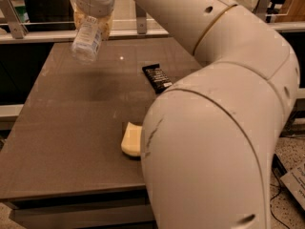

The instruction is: Place blue plastic bottle upright

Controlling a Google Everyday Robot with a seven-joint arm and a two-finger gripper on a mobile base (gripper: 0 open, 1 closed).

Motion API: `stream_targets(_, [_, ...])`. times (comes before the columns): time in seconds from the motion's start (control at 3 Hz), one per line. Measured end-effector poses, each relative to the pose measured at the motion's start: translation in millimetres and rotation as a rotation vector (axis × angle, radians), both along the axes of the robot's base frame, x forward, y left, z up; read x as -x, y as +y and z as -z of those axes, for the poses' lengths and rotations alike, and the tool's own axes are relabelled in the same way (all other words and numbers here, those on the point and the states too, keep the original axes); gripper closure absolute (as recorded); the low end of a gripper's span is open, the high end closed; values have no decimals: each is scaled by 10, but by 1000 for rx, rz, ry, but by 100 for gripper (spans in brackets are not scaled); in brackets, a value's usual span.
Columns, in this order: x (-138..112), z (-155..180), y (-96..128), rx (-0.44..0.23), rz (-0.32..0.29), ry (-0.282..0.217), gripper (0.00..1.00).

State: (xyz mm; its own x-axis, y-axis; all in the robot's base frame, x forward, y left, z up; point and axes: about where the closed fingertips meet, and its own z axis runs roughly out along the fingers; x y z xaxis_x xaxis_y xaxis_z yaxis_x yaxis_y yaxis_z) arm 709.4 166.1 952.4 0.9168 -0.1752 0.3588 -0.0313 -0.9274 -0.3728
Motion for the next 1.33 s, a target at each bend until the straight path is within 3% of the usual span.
stream_targets(0.33, [-24, -59, 33, 44, -70, -79, 100])
stream_targets(0.67, [-13, -165, 126, 110, -196, -209, 100])
stream_targets(1.0, [44, -225, 253, 125, -332, -325, 100])
stream_targets(1.33, [105, -179, 421, 85, -470, -432, 100])
